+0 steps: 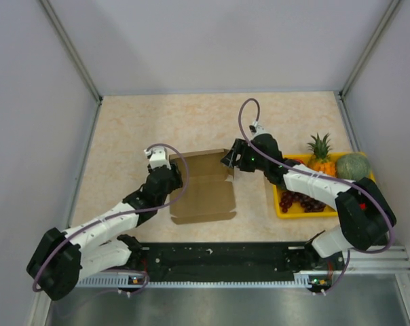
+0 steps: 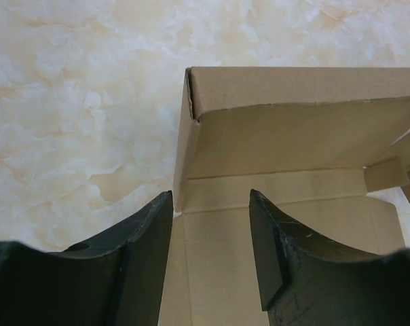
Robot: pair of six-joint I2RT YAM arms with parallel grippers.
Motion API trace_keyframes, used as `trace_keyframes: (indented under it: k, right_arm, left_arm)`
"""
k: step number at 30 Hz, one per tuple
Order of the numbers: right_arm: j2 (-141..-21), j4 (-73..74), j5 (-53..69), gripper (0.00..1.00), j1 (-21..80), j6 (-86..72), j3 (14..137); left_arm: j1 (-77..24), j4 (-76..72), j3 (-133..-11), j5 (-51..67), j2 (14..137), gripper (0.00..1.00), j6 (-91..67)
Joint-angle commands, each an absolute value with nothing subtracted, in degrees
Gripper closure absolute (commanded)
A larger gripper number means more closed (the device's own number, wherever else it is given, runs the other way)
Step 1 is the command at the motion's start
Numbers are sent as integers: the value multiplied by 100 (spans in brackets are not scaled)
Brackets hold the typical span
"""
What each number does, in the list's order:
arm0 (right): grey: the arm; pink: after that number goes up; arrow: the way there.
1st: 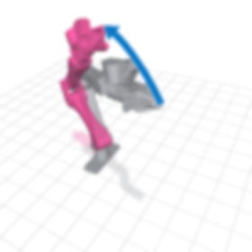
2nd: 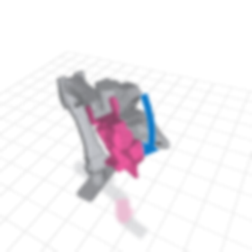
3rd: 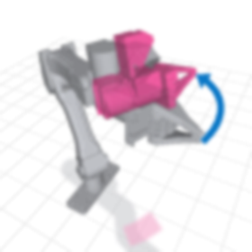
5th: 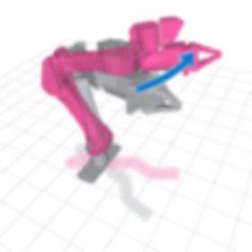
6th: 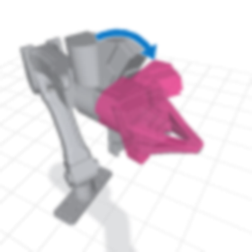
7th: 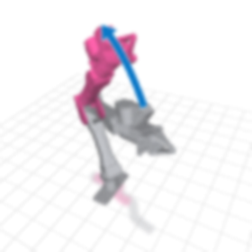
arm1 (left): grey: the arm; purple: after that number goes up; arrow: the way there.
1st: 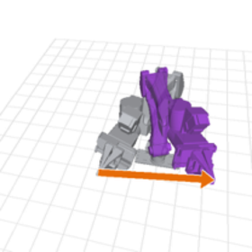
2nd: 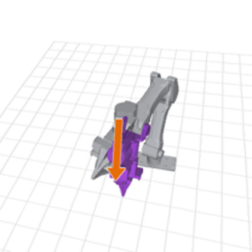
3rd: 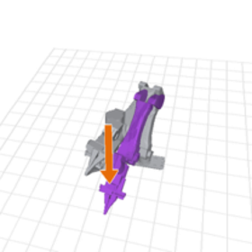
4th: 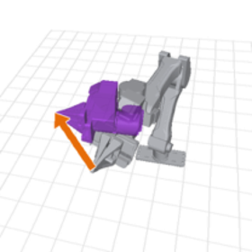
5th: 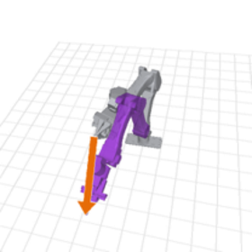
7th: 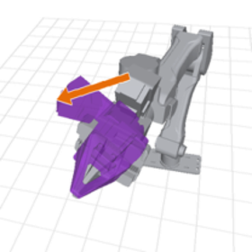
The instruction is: Fold the paper box
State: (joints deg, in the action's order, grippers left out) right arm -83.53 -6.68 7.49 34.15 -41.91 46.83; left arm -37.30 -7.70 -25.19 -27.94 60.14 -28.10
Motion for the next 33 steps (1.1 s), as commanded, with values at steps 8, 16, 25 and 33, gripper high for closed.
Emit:
trace_keyframes:
  k: [8,16,25,33]
  right_arm:
    - [-7929,-616,774,23,3392,-3253,4729]
    - [-7234,-508,1211,17,3165,-3025,4395]
    - [-7030,-1827,3093,35,1522,-3339,3481]
    - [-8015,-1573,3322,64,1547,-2892,4051]
  left_arm:
    - [-3674,1010,-3550,-1855,4326,42,-2778]
    - [-2620,1047,-5597,857,5769,25,-2400]
    - [-2487,905,-6925,2373,8250,42,-1082]
    - [-2733,835,-6768,1943,8797,56,-721]
